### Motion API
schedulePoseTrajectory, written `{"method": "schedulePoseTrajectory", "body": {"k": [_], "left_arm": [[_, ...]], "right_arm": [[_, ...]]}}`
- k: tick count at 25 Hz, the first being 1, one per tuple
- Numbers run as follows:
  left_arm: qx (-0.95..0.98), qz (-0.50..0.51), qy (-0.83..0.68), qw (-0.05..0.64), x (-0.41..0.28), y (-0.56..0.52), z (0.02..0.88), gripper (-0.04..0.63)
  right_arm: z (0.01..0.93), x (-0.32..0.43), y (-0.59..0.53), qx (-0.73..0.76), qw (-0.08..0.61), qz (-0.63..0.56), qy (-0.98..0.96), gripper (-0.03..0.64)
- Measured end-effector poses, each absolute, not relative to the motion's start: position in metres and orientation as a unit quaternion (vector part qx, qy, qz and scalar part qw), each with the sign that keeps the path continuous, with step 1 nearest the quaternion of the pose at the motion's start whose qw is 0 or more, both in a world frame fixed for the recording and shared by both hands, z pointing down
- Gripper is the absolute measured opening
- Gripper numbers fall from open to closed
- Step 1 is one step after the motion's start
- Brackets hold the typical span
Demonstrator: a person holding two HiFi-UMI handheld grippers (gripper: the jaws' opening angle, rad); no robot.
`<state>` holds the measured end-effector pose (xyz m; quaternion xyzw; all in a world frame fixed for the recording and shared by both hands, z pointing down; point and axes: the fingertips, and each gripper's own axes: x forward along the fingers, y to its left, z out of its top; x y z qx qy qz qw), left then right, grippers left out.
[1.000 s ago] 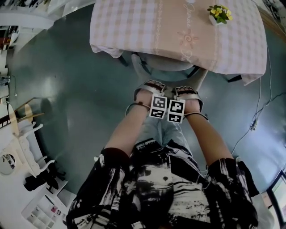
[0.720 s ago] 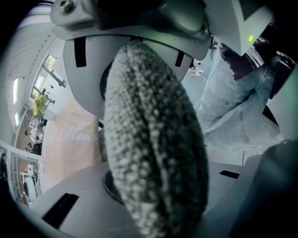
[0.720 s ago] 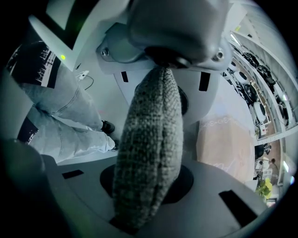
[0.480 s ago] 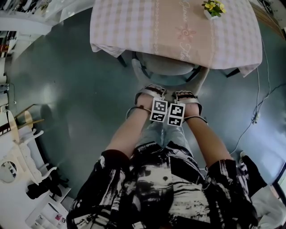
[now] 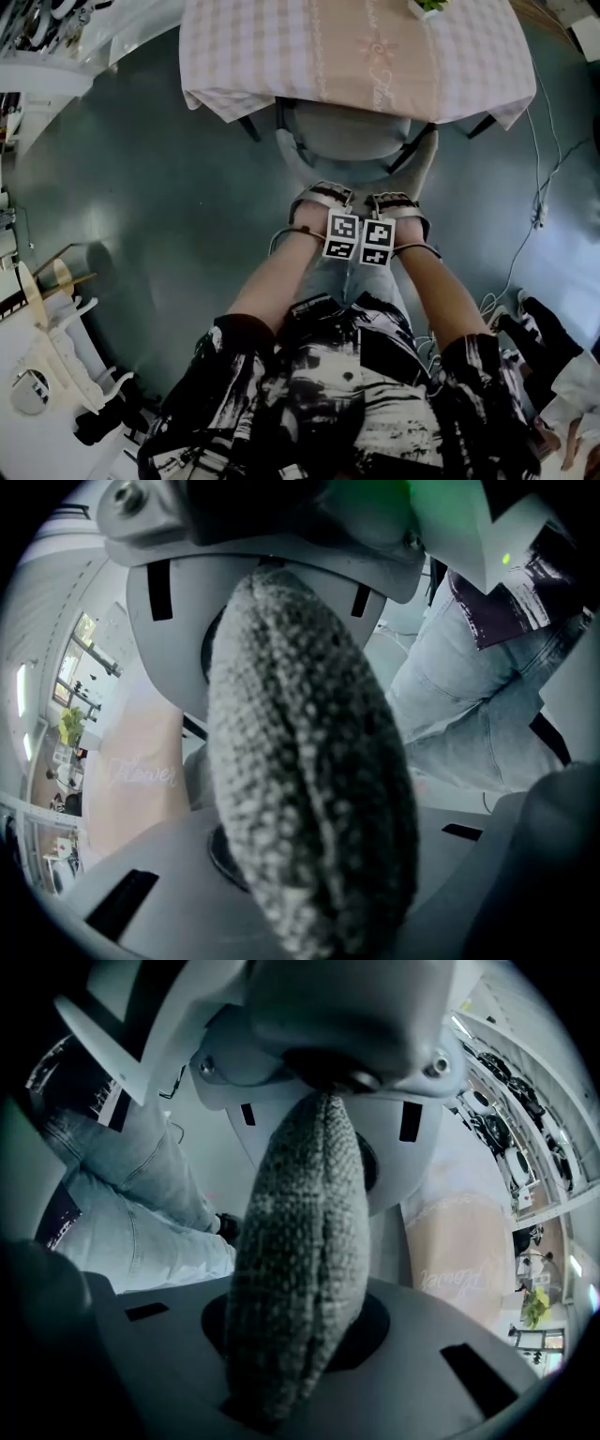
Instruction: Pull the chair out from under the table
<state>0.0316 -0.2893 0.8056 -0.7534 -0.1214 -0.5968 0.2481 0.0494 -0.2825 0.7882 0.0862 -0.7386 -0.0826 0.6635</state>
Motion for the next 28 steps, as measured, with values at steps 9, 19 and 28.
{"method": "schedulePoseTrajectory", "body": {"k": [9,19,28], "left_arm": [[-0.753,-0.593,-0.132,0.253,0.034,-0.246,0.805,0.094],[-0.754,-0.596,-0.126,0.244,0.041,-0.182,0.805,0.094],[-0.754,-0.603,-0.111,0.235,0.053,-0.127,0.808,0.094]], "right_arm": [[0.788,0.052,-0.238,0.094,0.668,-0.068,-0.735,0.054],[0.789,0.059,-0.176,0.085,0.665,-0.075,-0.738,0.054],[0.791,0.072,-0.121,0.073,0.663,-0.09,-0.74,0.054]]}}
